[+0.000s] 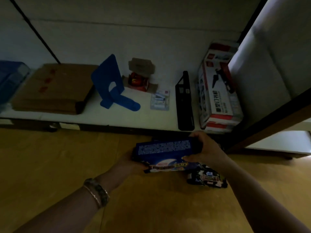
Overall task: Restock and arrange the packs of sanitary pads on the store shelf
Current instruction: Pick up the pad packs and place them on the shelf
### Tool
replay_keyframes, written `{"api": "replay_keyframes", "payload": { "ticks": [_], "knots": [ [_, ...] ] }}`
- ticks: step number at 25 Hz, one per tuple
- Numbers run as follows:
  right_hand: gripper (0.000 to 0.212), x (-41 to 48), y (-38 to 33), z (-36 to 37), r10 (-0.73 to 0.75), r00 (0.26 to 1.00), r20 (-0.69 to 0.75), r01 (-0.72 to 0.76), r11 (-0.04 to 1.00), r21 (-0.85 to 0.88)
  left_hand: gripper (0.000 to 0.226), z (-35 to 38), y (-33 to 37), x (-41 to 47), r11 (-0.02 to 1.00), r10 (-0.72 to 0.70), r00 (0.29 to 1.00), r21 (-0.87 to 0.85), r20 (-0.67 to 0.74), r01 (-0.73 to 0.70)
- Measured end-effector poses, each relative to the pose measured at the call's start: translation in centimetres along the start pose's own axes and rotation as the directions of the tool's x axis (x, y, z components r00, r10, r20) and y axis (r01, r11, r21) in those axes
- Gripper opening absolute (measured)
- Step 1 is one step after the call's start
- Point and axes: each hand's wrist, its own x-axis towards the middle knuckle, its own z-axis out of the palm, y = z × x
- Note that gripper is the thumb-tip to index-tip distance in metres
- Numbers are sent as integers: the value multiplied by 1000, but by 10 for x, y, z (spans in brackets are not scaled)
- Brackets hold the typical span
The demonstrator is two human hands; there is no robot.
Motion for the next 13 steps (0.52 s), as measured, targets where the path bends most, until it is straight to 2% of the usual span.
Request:
{"api": "replay_keyframes", "payload": {
  "ticks": [4, 6, 8, 11, 13],
  "knots": [
    [59, 10, 38, 26, 31, 986, 166, 15, 963, -268, 83, 20, -57, 25, 997, -71, 992, 36, 101, 67],
    [59, 10, 53, 40, 67, 971, 229, 19, 935, -355, 82, 30, -74, 32, 990, -110, 983, 104, 150, 94],
    [61, 8, 66, 54, 85, 954, 289, 58, 890, -452, 75, 39, -87, 39, 977, -129, 979, 190, 155, 99],
    [74, 4, 89, 76, 84, 937, 338, 132, 813, -568, 68, 51, -104, 46, 956, -146, 981, 273, 127, 107],
    [77, 2, 103, 87, 95, 943, 320, 130, 780, -613, 39, 59, -114, 49, 951, -134, 985, 293, 105, 98]
  ]
}}
